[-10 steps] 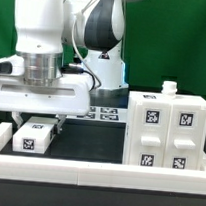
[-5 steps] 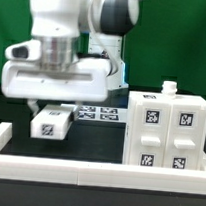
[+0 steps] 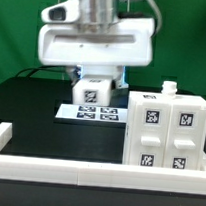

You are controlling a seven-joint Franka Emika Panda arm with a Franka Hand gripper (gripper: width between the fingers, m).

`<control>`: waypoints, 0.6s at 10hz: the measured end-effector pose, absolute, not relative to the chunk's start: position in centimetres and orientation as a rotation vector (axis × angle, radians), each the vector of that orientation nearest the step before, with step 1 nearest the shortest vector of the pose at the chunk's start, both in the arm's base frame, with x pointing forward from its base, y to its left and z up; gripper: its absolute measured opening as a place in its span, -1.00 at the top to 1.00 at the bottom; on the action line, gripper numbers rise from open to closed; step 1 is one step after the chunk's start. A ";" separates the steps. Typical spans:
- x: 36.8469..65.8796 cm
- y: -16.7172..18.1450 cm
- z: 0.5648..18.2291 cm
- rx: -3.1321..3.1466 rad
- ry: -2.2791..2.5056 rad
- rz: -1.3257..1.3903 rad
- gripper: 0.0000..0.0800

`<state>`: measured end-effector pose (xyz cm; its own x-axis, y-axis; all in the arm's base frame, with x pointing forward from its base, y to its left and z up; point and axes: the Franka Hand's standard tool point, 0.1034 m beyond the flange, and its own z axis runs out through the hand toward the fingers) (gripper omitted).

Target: Assemble cabinet

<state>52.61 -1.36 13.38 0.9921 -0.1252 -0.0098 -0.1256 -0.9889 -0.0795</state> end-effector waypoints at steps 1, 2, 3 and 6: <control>53.6 0.7 14.7 -3.059 0.215 0.012 -0.41; 54.5 2.3 15.4 -3.059 0.219 0.012 -0.41; 54.9 3.1 15.6 -3.064 0.204 0.006 -0.41; 54.7 2.8 15.4 -3.064 0.208 0.012 -0.41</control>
Offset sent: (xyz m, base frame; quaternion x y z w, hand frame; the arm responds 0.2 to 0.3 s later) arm 0.0000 0.0000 0.0000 0.0000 0.0000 0.0000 1.0000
